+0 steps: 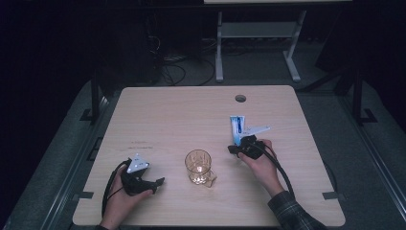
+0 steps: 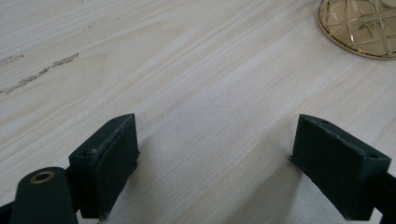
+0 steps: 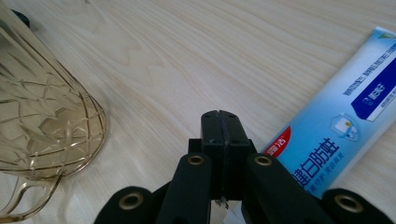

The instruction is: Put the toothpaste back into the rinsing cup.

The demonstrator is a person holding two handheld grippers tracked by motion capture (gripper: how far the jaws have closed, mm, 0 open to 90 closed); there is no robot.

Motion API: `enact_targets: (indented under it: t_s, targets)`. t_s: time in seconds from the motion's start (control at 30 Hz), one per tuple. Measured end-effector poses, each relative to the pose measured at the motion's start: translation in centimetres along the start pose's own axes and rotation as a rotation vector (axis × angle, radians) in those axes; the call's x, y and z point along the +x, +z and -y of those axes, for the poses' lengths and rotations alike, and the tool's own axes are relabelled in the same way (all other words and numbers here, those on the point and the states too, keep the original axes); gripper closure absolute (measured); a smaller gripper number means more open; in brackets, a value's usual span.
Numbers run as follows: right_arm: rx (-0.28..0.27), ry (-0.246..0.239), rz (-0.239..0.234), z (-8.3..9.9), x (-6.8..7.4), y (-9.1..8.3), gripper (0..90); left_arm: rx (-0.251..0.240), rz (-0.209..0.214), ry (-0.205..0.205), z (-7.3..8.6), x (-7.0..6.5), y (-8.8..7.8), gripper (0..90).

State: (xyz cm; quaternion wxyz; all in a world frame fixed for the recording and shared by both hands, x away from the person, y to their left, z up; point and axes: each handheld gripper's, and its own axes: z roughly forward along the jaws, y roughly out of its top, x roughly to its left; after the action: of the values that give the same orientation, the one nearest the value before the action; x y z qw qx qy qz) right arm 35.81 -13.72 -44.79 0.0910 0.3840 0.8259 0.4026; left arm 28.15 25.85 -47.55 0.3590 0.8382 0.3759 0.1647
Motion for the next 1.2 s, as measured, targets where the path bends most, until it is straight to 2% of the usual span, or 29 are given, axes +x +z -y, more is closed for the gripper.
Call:
enact_targets:
  t_s: [0.4,0.53,1.2]
  targets:
    - [0.037,0.005,0.015,0.5,-0.4,0.5,90.0,-0.001,0.0,0.0,0.0,0.0,0.0,13.2]
    - [0.046,-0.007,0.03,0.6,-0.5,0.4,90.0,0.002,0.001,0.001,0.0,0.0,0.0,13.2]
    - [0.05,0.028,0.105,1.2,-2.9,-0.9,90.0,0.0,0.001,0.001,0.0,0.0,0.0,13.2]
